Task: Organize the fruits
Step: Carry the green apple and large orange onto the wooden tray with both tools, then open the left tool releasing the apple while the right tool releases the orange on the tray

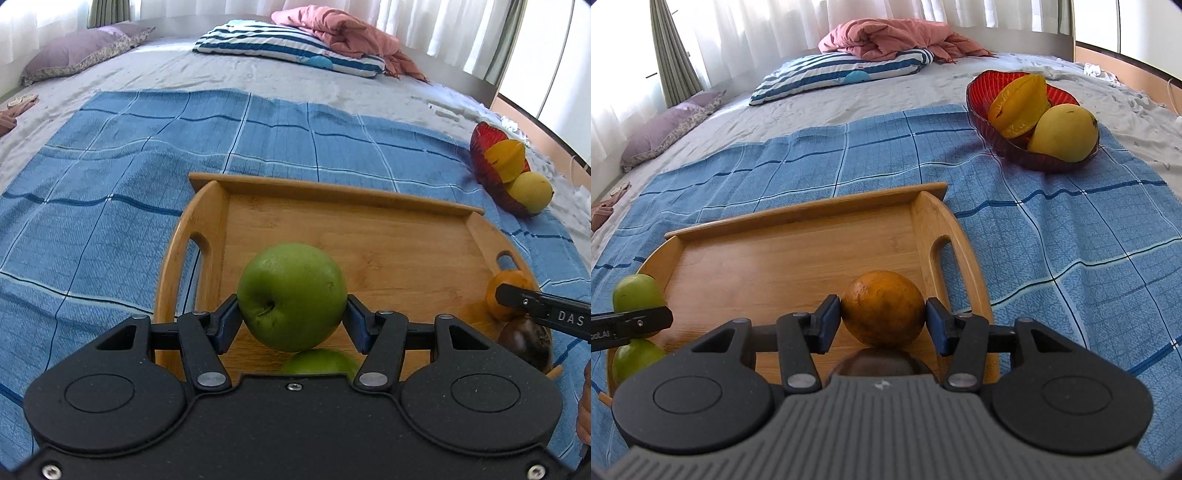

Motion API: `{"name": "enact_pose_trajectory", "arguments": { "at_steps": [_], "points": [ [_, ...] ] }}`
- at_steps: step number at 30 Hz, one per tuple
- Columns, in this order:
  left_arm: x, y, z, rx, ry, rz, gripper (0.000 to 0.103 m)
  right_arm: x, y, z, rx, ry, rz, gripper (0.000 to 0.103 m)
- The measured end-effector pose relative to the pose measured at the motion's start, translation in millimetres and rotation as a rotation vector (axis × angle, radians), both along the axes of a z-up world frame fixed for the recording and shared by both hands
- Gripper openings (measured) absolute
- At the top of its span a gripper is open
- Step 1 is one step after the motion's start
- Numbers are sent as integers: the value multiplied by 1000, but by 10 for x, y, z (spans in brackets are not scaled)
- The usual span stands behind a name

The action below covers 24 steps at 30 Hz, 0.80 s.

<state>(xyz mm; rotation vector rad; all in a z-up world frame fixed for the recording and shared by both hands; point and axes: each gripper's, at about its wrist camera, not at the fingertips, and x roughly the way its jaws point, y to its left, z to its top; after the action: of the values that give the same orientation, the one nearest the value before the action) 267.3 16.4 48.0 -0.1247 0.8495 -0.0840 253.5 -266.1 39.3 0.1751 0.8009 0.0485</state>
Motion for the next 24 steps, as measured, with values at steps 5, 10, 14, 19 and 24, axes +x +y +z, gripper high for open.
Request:
{"name": "enact_pose_trajectory", "arguments": {
  "at_steps": [5,10,14,19,24],
  "points": [
    [32,-6,-52,16,13,-1,56,2,1,-2,-1,-1,5,54],
    [56,-18,-106,19,23,0,56,1,11,-1,-10,-5,10,54],
    [67,-12,-119,9,27,0,56,-10,16,-2,-14,-9,13,54],
    [70,-20,-118,15,23,-2,57,-13,18,-5,-15,-9,14,55],
    [68,-28,-124,16,23,-1,57,-20,27,-4,-20,-8,13,55]
  ]
}}
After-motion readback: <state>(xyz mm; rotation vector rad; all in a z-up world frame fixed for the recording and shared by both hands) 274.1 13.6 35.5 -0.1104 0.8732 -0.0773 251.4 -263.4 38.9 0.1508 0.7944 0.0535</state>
